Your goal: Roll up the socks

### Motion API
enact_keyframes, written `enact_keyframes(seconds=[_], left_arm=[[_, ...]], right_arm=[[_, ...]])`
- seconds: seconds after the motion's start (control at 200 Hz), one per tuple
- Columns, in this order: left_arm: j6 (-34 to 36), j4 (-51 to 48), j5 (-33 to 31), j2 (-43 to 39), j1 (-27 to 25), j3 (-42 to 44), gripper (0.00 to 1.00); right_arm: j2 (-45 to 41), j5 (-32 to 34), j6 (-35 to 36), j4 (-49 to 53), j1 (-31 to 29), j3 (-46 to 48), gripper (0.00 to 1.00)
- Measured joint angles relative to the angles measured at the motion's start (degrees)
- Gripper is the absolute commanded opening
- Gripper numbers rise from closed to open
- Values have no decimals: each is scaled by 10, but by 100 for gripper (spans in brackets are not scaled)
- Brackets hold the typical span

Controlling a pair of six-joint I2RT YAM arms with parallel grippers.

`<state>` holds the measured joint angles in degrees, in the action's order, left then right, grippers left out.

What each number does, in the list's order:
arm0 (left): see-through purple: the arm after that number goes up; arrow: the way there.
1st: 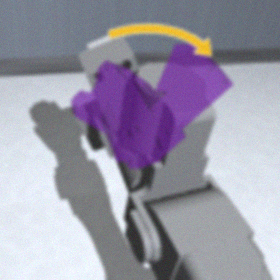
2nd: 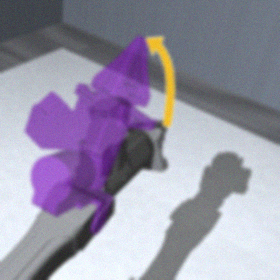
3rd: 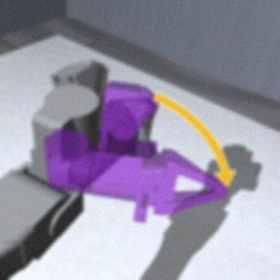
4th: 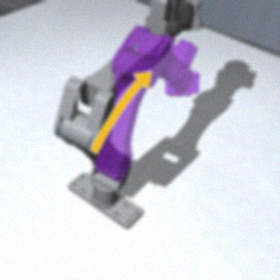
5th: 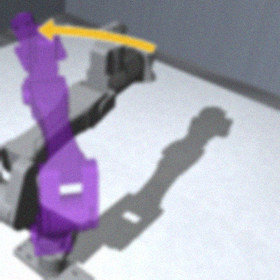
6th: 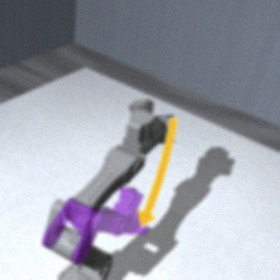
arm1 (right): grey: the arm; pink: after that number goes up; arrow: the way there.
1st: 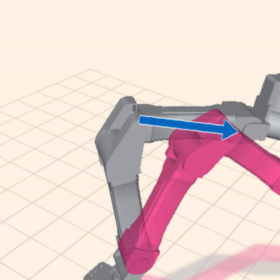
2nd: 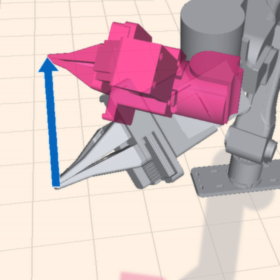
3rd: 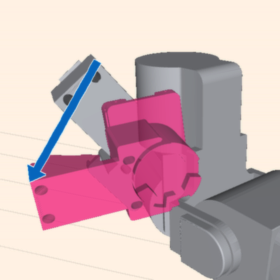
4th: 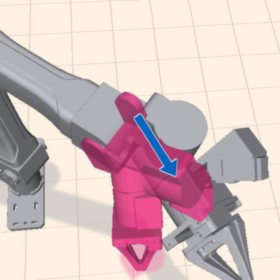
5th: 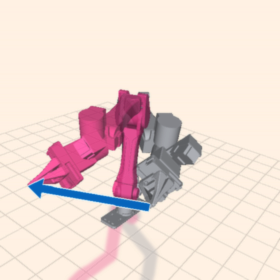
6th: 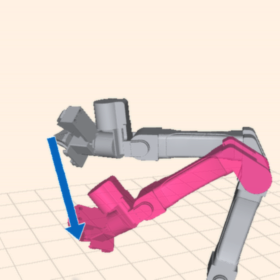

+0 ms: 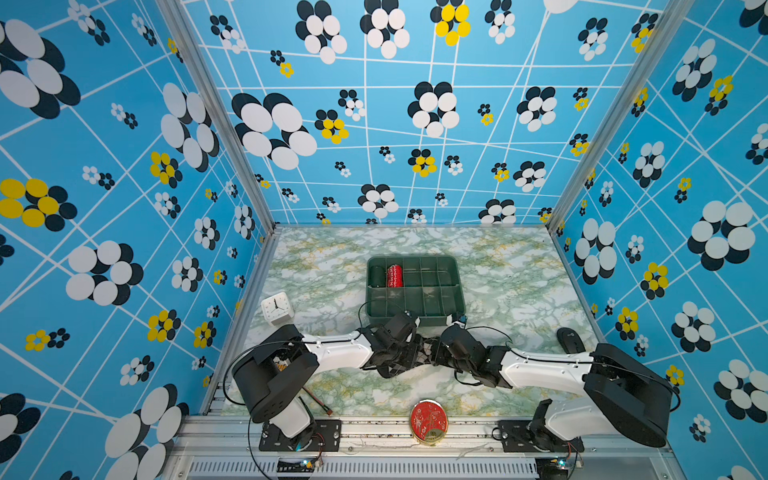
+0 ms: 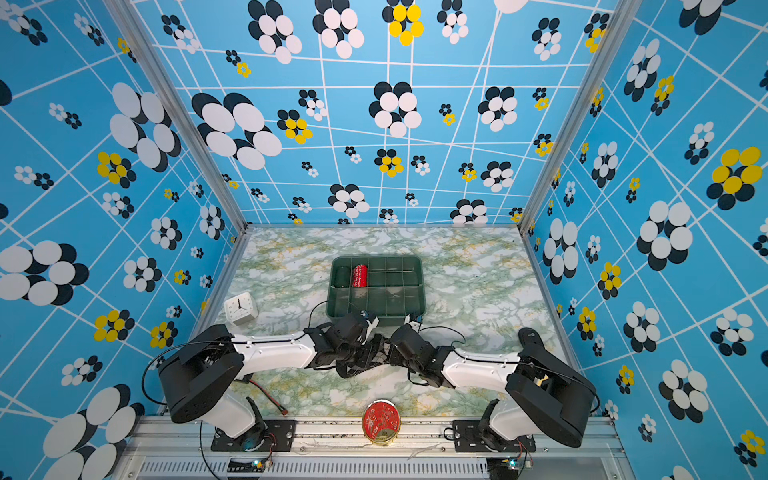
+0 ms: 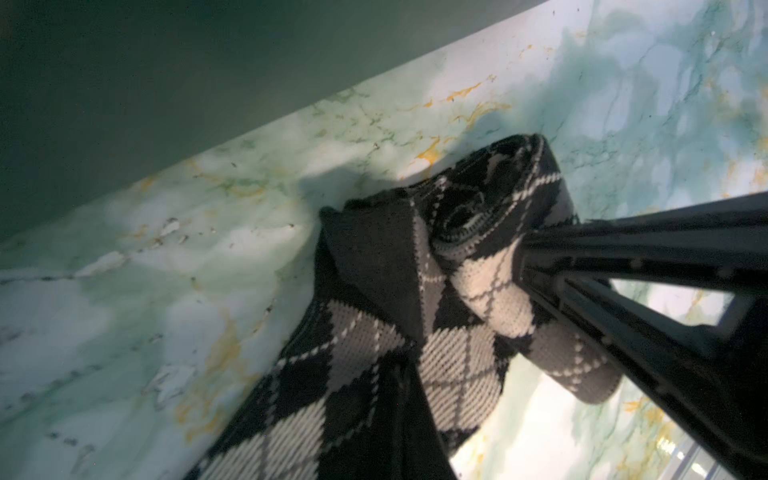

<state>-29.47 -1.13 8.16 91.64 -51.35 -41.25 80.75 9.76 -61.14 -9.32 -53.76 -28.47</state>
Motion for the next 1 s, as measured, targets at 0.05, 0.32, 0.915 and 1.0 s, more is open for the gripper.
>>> enact_keyframes(seconds=[0.05,0.32,0.915,1.0], left_arm=[[0,1,0,1,0,0,2],[0,8,0,1,0,4,2],[0,4,12,2,0,-1,2],[0,-4,22,1,0,-8,3]], right_arm=[[0,5,-2,-1,0,0,10],[0,41,-15,-4,0,0,10],[46,45,-12,-51,-6,-12,10],[49,45,-12,-51,-8,-16,10]])
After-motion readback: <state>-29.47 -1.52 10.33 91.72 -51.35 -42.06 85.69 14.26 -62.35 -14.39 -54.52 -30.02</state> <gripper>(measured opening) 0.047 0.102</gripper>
